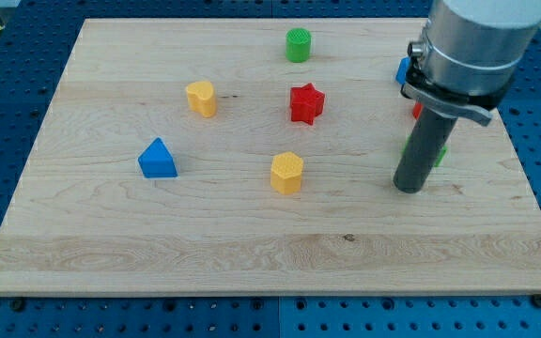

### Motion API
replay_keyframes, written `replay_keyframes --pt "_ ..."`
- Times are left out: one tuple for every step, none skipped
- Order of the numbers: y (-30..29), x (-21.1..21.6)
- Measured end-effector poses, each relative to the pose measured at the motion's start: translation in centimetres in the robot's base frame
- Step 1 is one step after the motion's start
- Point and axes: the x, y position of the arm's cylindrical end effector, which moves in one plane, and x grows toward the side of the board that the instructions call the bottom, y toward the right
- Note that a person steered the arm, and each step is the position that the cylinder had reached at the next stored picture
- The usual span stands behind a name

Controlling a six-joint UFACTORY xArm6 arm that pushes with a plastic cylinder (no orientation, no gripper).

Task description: Place the green star at the bottom left of the red circle

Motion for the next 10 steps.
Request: replay_keyframes --pt "1.0 -0.4" --pt "1.0 -3.2" --pt "1.0 -4.6" --pt "1.2 -4.4" --pt "4.6 -3.7" --pt "6.7 -3.7" --pt "6.7 -4.3" --pt "5.5 -5.2" --pt "5.2 -5.3" --pt "5.2 -4.2"
